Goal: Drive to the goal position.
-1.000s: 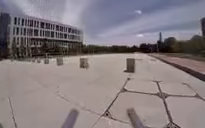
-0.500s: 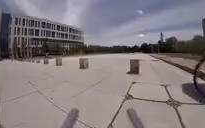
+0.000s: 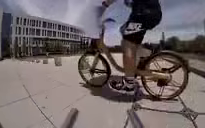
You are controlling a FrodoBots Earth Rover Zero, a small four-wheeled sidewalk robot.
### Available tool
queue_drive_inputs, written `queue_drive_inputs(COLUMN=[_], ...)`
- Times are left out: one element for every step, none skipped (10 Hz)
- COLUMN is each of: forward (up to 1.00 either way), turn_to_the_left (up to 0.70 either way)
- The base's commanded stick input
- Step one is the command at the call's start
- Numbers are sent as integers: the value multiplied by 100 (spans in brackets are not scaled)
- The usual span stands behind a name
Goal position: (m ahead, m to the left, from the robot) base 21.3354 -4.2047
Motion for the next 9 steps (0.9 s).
queue_drive_inputs(forward=[50, 50, 50, 50, 50, 16, 0, 0, 0], turn_to_the_left=[0, 0, 0, 0, 0, 0, 0, 0, 0])
